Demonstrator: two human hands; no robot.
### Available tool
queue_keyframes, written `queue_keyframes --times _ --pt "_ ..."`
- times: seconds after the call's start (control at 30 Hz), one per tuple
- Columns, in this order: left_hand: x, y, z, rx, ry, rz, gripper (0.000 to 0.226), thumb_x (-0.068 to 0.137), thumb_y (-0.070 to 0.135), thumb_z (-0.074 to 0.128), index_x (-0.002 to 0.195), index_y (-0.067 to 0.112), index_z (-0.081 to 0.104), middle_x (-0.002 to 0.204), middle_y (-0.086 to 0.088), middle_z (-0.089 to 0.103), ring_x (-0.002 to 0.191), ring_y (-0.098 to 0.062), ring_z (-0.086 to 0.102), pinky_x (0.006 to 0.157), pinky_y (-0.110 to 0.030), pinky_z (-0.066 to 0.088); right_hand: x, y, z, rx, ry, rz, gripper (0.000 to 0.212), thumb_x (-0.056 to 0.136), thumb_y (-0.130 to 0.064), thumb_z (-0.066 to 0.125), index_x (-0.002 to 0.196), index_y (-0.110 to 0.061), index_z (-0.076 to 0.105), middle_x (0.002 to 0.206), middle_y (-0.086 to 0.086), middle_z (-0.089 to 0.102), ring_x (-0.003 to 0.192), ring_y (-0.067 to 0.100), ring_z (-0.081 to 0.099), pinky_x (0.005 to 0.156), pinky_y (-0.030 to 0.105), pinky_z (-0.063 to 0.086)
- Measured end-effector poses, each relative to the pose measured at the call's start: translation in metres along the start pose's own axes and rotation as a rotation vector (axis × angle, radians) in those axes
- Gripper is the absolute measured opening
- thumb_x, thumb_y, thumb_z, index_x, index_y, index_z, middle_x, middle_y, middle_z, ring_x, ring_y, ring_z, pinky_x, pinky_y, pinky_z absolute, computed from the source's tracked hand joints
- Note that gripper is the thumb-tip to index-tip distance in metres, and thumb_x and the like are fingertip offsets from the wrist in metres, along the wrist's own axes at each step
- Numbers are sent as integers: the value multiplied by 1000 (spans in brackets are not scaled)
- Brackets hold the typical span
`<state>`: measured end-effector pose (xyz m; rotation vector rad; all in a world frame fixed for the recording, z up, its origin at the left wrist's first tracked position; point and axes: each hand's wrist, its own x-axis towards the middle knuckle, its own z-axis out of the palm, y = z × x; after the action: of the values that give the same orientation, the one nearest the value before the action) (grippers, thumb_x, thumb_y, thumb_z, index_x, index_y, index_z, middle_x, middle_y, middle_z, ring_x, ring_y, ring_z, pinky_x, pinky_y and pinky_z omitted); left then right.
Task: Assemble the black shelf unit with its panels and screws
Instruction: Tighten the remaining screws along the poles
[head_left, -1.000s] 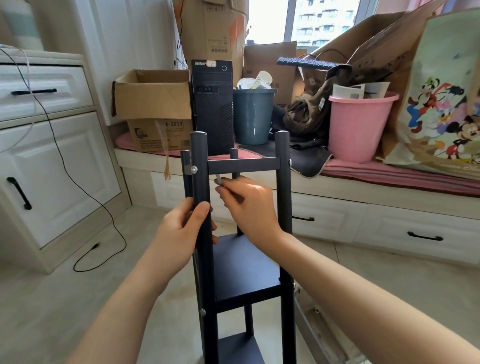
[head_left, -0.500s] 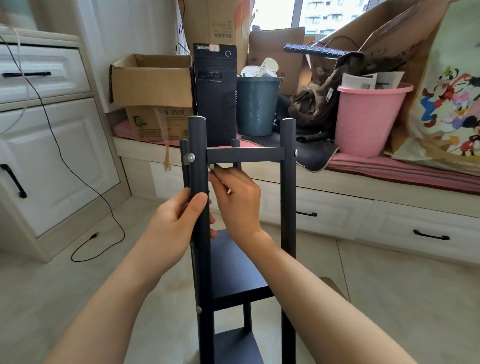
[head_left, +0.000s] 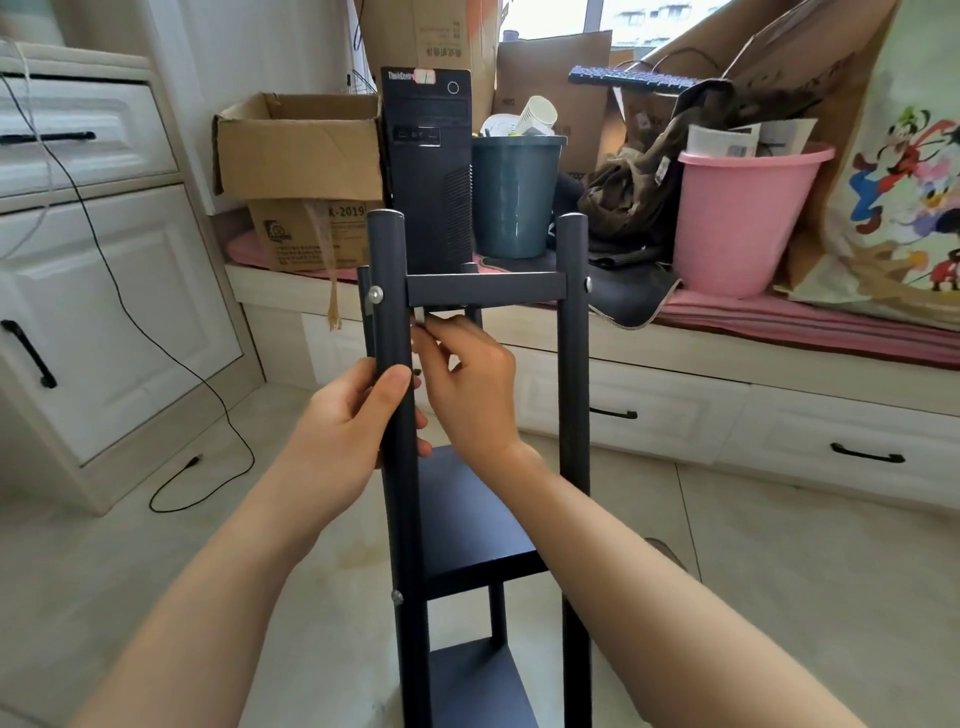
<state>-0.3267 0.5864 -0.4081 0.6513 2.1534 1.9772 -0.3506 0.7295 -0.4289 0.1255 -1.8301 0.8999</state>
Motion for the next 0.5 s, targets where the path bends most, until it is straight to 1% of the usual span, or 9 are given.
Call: queue_keyframes --times 0.1,0.17,0.23,0.33,0.4,0.43,0.5 --pt "0 1 -1 1 -4 -27 26 104 38 46 108 20 64 83 -4 71 73 -21 73 61 -23 56 6 -6 -22 -19 -90 -41 11 92 -1 63 93 0 74 80 5 68 73 7 56 70 3 38" --pt "-1 2 -1 -2 -11 -43 26 104 38 46 109 21 65 86 -5 71 75 -22 73 64 -26 58 10 -11 -40 -33 -188 12 14 95 -6 61 96 -2 74 80 -1 67 73 8 57 70 5 39" --pt "-3 3 0 -18 -4 -47 24 104 37 48 110 21 65 85 -3 71 77 -21 73 70 -31 60 9 -16 -56 -69 -360 138 17 98 -12 59 98 -5 74 79 -2 67 72 14 60 67 15 45" --pt "-9 4 2 -53 2 -49 23 102 33 52 113 16 63 86 -4 71 79 -22 72 81 -41 60 -8 -23 -76 -110 -593 323 19 100 -16 54 92 -13 71 76 0 67 69 25 63 61 30 53" --pt "-13 3 2 -61 12 -51 23 101 32 54 113 15 63 88 -3 72 81 -23 73 84 -43 60 -27 -29 -87 -148 -698 391 21 100 -19 50 88 -13 67 77 7 67 68 30 64 64 44 57" --pt "-15 3 1 -57 16 -52 23 101 32 55 113 14 63 88 -2 73 82 -22 74 84 -42 60 -37 -31 -92 -180 -736 405 23 100 -20 49 89 -11 66 79 9 68 70 30 65 66 48 57" --pt "-18 3 0 -45 19 -54 23 100 32 57 113 14 63 89 -1 74 84 -21 74 86 -43 61 -55 -34 -103 -234 -784 418 25 100 -21 45 90 -12 65 81 8 69 72 28 66 70 49 56"
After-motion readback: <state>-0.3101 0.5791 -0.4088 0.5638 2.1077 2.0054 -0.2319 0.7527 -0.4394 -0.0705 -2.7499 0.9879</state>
